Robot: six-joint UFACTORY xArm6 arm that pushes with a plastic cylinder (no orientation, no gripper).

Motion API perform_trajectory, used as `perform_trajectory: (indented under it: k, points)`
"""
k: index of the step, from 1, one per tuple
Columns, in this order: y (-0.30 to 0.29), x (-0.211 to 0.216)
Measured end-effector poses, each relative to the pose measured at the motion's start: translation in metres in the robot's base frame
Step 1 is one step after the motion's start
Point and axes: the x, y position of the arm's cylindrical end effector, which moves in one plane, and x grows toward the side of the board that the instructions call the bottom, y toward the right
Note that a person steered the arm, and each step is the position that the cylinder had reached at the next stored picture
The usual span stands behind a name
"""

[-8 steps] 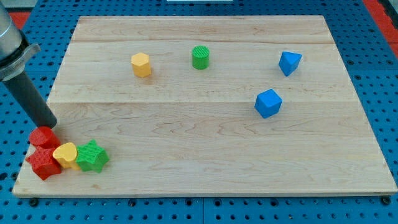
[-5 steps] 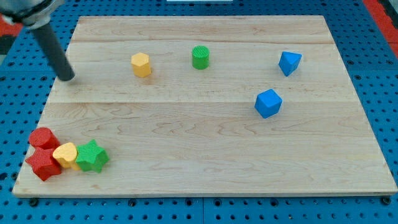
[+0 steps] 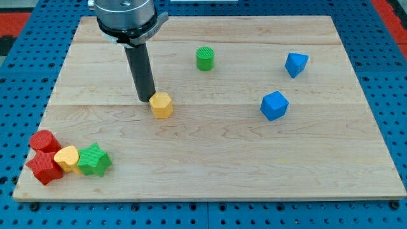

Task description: Push the yellow hexagon closer to the group of blocks

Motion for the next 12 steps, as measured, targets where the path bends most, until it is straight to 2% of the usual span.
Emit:
perform_trajectory:
  k: [1, 2, 3, 4, 5, 7, 8, 9, 12]
  points:
    - [0.005, -0.038]
    - [0.045, -0.036]
    - [0.051, -0.004]
    - [0.026, 0.025]
    - [-0.006, 0.036]
    - [0.058, 0.017]
    - [0.078, 0.034]
    - [0.06, 0.057]
    - [-0.071, 0.064]
